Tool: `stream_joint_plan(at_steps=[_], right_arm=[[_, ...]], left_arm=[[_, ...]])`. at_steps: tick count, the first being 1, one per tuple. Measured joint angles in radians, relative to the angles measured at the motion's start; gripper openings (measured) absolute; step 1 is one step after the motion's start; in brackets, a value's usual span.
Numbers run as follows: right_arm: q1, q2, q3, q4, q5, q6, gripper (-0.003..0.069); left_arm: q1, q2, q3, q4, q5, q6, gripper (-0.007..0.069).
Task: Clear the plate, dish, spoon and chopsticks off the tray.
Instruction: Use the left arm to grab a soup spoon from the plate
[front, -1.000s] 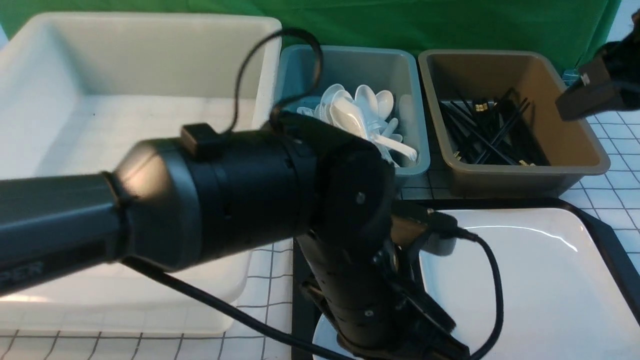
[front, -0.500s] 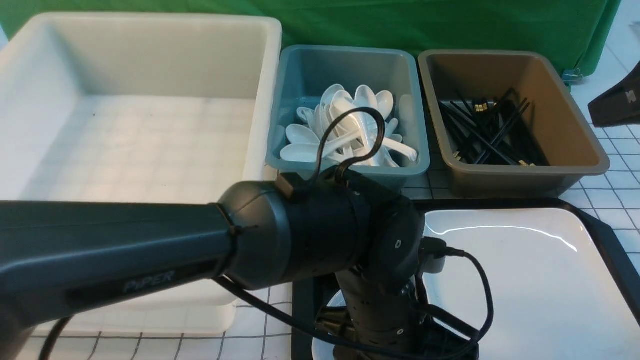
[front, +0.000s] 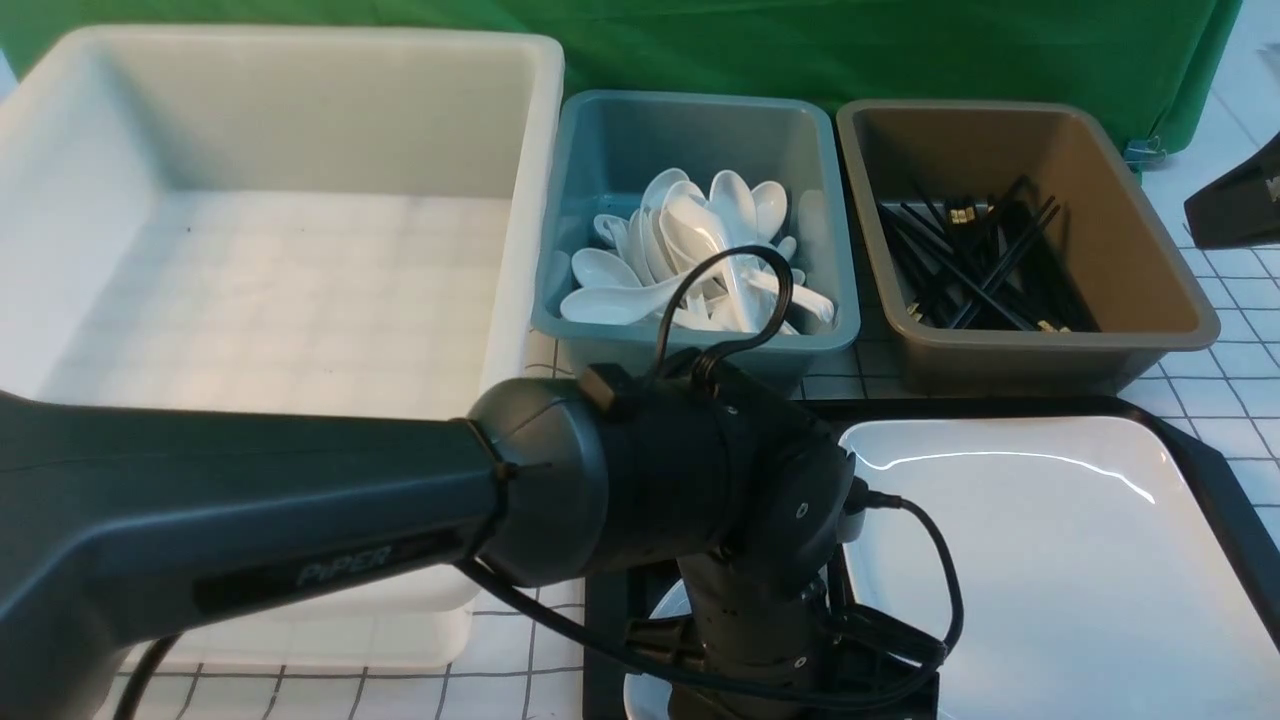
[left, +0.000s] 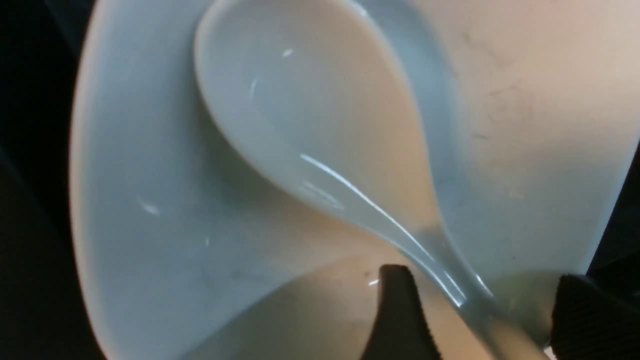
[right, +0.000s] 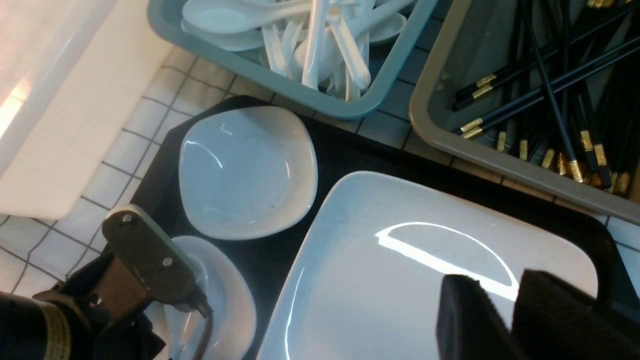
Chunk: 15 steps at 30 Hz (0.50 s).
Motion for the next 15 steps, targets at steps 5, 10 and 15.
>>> stream_joint_plan(at_steps=[5,10,15], right_arm=[[0.000,-0.003,0.000,0.000,0.000,-0.003,0.0167],[0.000,-0.003,0.000,0.000,0.002,-0.012,0.0176],[0.000,-0.003,0.000,0.000,0.004,-0.021,0.0176]], left_arm=[[0.000,0.000,0.000,0.003,0.005,0.000,0.0297],[0.000,0.008,0.000,0.019,0.038,0.000,0.0230],[0.000,0.010,-0.001,0.032,0.045,0.005,0.0202]])
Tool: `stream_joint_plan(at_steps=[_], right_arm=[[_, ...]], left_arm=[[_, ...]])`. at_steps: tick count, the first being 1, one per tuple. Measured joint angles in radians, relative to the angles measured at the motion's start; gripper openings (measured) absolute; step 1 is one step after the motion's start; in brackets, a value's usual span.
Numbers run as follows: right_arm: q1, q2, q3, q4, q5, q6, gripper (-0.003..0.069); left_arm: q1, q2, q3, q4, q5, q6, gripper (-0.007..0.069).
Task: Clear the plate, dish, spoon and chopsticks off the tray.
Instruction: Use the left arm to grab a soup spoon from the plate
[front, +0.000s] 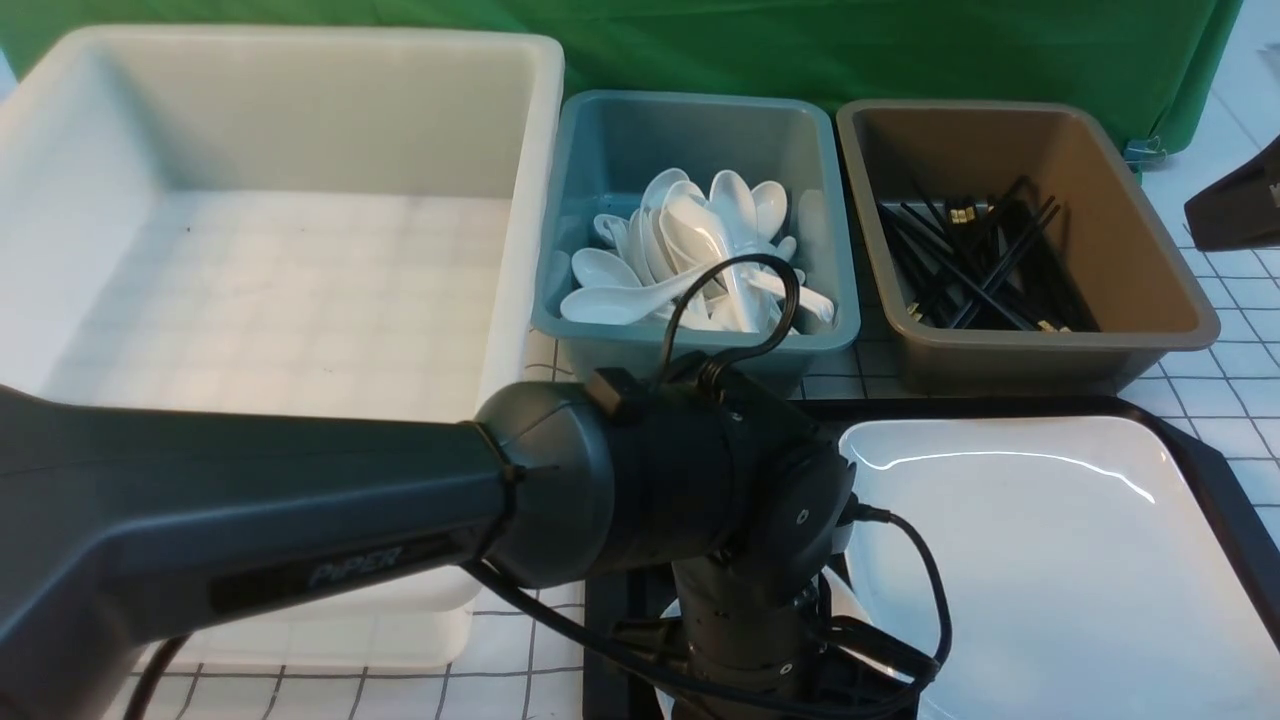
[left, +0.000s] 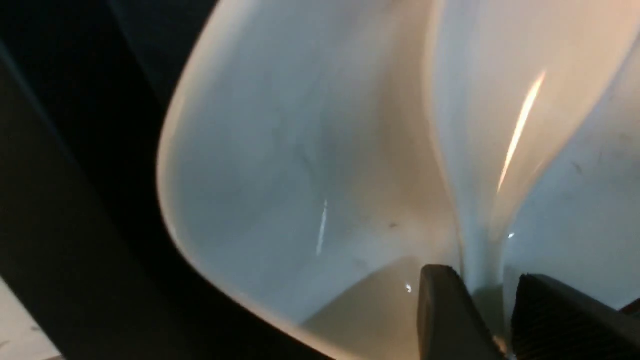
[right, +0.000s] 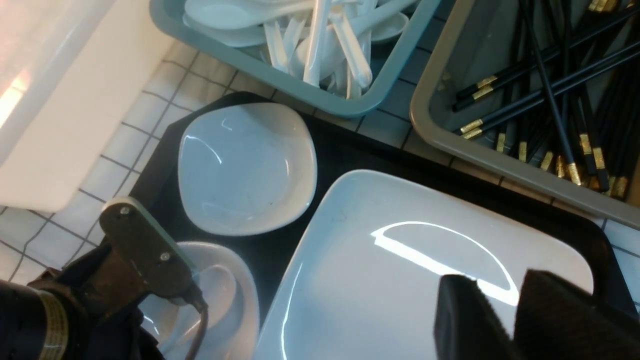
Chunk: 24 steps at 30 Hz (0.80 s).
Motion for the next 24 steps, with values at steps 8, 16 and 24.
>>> stream_joint_plan(at_steps=[8,16,24], right_arm=[[0.000,0.000,0.000,0.000,0.000,-0.003,0.0178],[0.000,-0.001,0.000,0.000,0.001,-0.003,0.0187],[0.000,-0.066,0.000,0.000,0.001,-0.028,0.0169]], left_arm=[[0.000,0.000,0.000,0.001,0.013,0.024,0.0078],[0.000,-0.040,-0.003,0.029,0.019,0.051,0.0077],[0.024,-0.135,-0.160,0.130,0.073,0.072,0.0077]])
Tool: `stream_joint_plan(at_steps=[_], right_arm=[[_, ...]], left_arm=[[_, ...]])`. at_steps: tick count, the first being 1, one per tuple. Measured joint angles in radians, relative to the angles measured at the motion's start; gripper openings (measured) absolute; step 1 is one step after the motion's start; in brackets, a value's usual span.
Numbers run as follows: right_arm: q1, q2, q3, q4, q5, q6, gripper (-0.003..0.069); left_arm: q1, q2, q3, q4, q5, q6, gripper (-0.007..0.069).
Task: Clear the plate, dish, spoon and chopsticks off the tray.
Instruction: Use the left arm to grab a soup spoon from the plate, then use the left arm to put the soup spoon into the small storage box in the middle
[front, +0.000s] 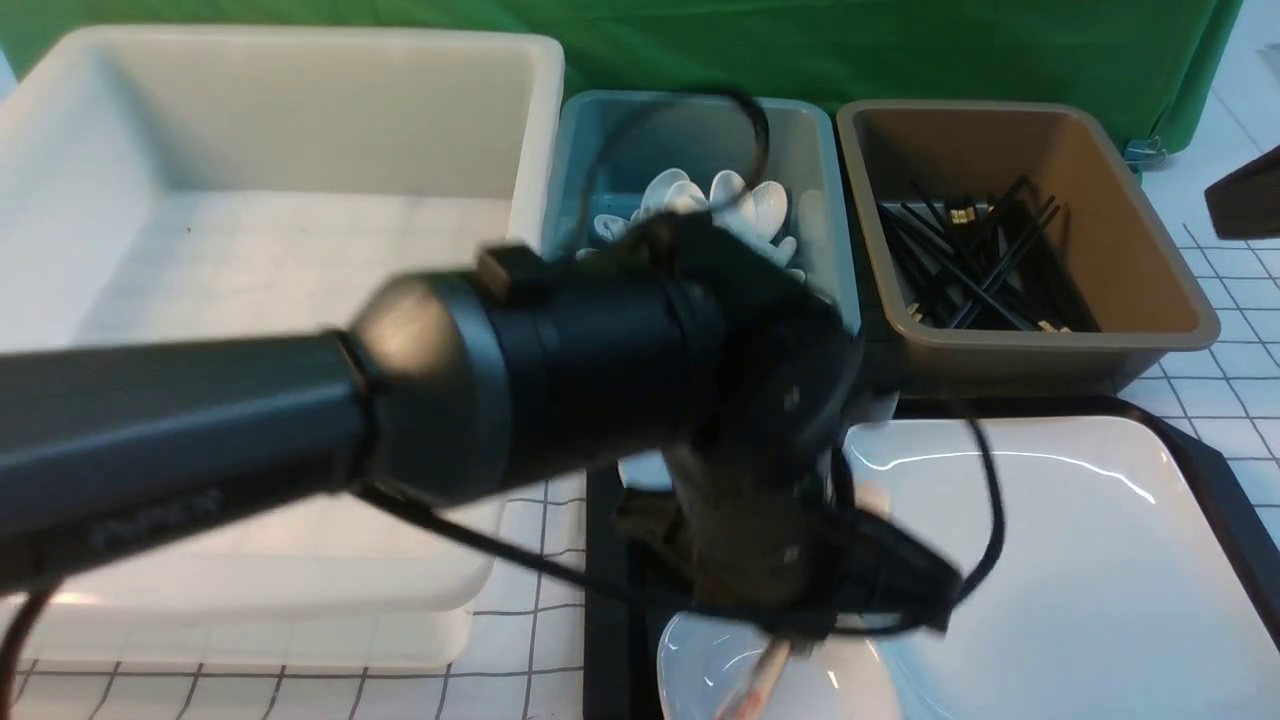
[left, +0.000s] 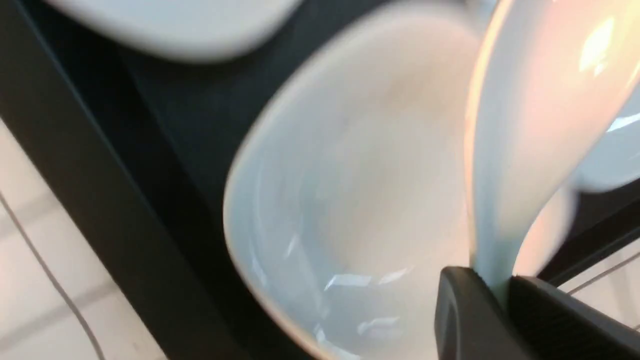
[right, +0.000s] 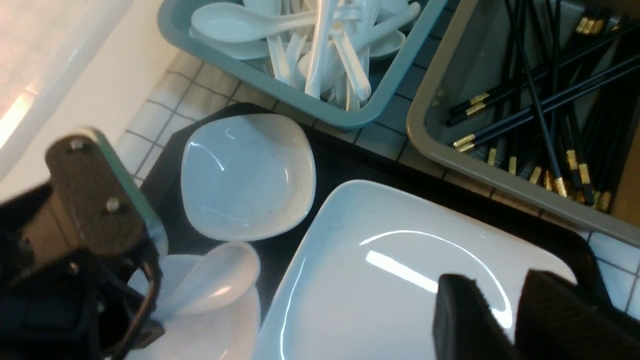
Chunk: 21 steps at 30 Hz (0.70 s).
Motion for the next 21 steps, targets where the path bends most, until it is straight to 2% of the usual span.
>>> stream_joint_plan(at_steps=[2,5,7,13,15,21], right_arm=[[0.000,-0.024,0.000,0.000,0.000,-0.008,0.0139],[0.003,-0.070,0.000,0.001,0.000,-0.022,0.0048],[0.003,-0.095,0.001,0.019,-0.001,-0.035,0.0017],[0.004,-0.130,0.060,0.220,-0.046,-0.201,0.0003],[0.008,-0.130,0.111,0.311,-0.106,-0.278,0.0003],[0.009,-0.126,0.164,0.341,-0.191,-0.316,0.0003]], left_arm=[[0.033,-0.002,-0.068,0.000,0.013,0.021,0.0077],[0.132,0.010,-0.213,0.000,0.017,0.091,0.0077],[0.190,0.028,-0.300,-0.010,0.018,0.132,0.0077],[0.325,0.142,-0.524,-0.017,-0.060,0.190,0.0077],[0.370,0.211,-0.594,-0.021,-0.128,0.197,0.0077],[0.431,0.332,-0.634,-0.021,-0.264,0.216,0.0080]])
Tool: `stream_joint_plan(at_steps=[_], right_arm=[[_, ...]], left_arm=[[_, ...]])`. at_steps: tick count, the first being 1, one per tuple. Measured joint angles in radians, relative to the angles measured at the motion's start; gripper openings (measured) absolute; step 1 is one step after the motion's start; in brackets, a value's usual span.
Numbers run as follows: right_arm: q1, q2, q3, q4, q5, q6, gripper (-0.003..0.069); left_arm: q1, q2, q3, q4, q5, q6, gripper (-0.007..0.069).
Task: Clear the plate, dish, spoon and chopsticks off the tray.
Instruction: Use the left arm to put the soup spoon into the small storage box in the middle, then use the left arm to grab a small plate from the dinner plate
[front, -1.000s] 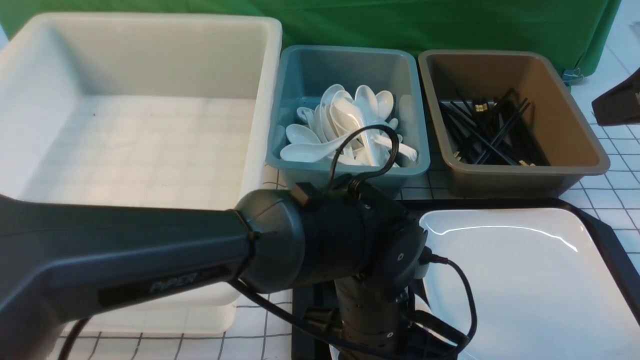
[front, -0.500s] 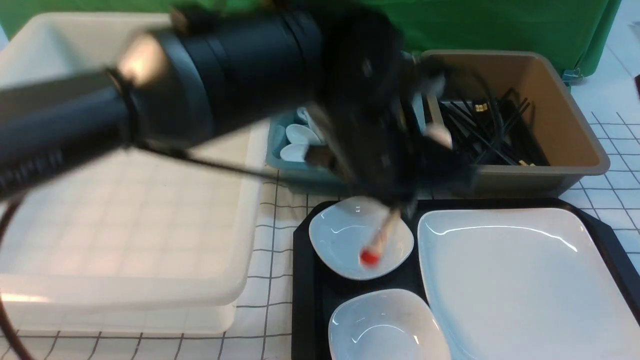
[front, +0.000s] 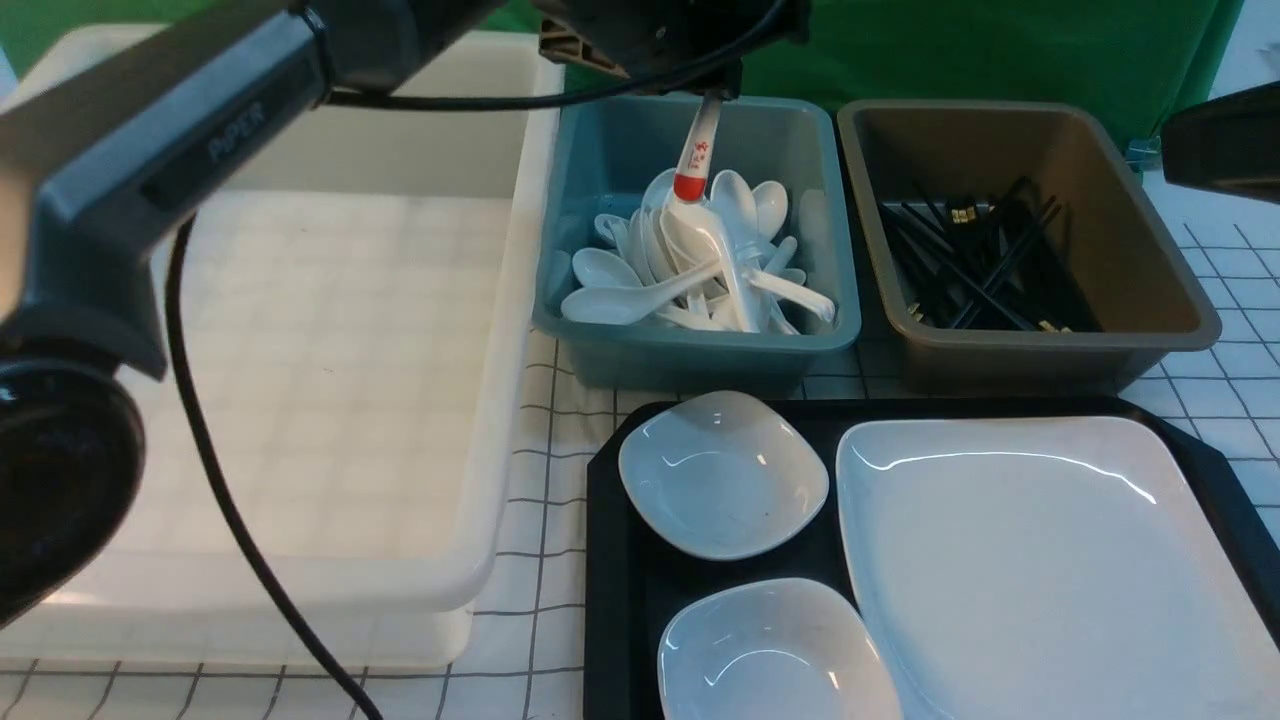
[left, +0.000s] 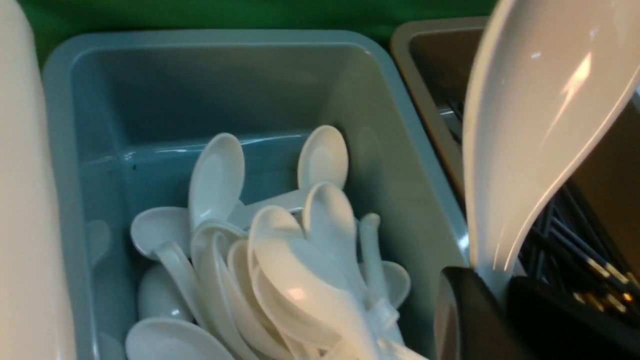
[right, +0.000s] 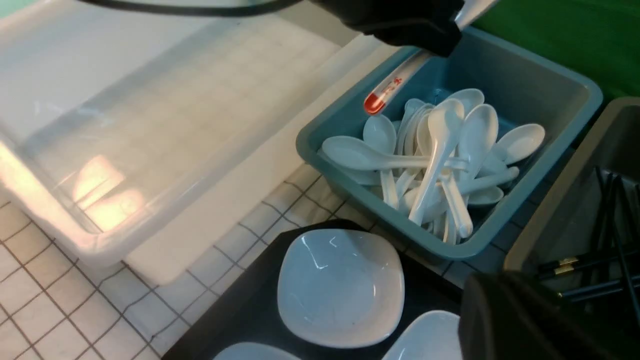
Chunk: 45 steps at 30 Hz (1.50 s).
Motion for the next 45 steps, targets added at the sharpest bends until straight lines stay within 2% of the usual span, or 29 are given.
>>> stream_joint_plan(at_steps=[3,7,8,9,10,12,14,15,16,19,20,21,22,25,29,32,36,40,45], right_arm=[[0.000,0.000,0.000,0.003,-0.007,-0.003,0.0003],[0.000,0.000,0.001,-0.005,-0.007,-0.003,0.0003],[0.000,0.000,0.001,-0.005,-0.007,-0.003,0.0003],[0.000,0.000,0.002,-0.007,-0.007,-0.003,0.0003],[0.000,0.000,0.002,-0.007,-0.007,-0.003,0.0004],[0.000,0.000,0.003,-0.009,-0.005,0.001,0.0006],[0.000,0.000,0.003,-0.009,0.000,0.003,0.0006],[0.000,0.000,0.003,-0.009,0.000,0.006,0.0006],[0.000,0.000,0.003,-0.010,0.007,0.015,0.0008],[0.000,0.000,0.003,-0.014,0.018,0.026,0.0009],[0.000,0.000,0.003,-0.015,0.020,0.026,0.0009],[0.000,-0.001,0.003,-0.025,0.042,0.027,0.0009],[0.000,-0.001,0.003,-0.043,0.063,0.040,0.0009],[0.000,-0.001,0.003,-0.126,0.117,0.099,0.0009],[0.000,-0.001,0.003,-0.230,0.148,0.161,0.0009],[0.000,-0.001,0.003,-0.266,0.155,0.185,0.0009],[0.000,-0.001,0.003,-0.260,0.155,0.190,0.0009],[0.000,-0.001,0.023,-0.250,0.146,0.192,0.0009],[0.000,-0.001,0.052,-0.248,0.142,0.191,0.0009]], left_arm=[[0.024,0.052,0.000,0.002,-0.014,0.008,0.0127],[0.041,0.092,0.000,0.004,-0.001,0.014,0.0274],[0.043,0.093,0.000,0.004,-0.001,0.014,0.0283],[0.044,0.096,0.000,0.001,0.019,0.023,0.0354],[0.044,0.096,0.000,0.001,0.020,0.023,0.0363],[0.043,0.080,-0.019,-0.020,0.095,0.046,0.0452],[0.043,0.064,-0.039,-0.049,0.183,0.055,0.0461],[0.043,0.060,-0.044,-0.058,0.208,0.062,0.0459],[0.043,0.039,-0.063,-0.099,0.308,0.101,0.0414],[0.024,-0.009,-0.073,-0.156,0.452,0.205,0.0207],[0.019,-0.013,-0.069,-0.158,0.456,0.212,0.0173],[-0.005,-0.047,-0.044,-0.161,0.472,0.262,0.0082],[-0.030,-0.076,-0.007,-0.156,0.477,0.282,0.0040],[-0.095,-0.154,0.131,-0.147,0.485,0.310,0.0003],[-0.159,-0.235,0.324,-0.146,0.493,0.325,-0.0003],[-0.219,-0.272,0.528,-0.141,0.497,0.432,0.0004],[-0.251,-0.268,0.621,-0.135,0.429,0.495,0.0049],[-0.275,-0.251,0.663,-0.131,0.297,0.565,0.0213],[-0.286,-0.203,0.669,-0.131,0.238,0.626,0.0426]])
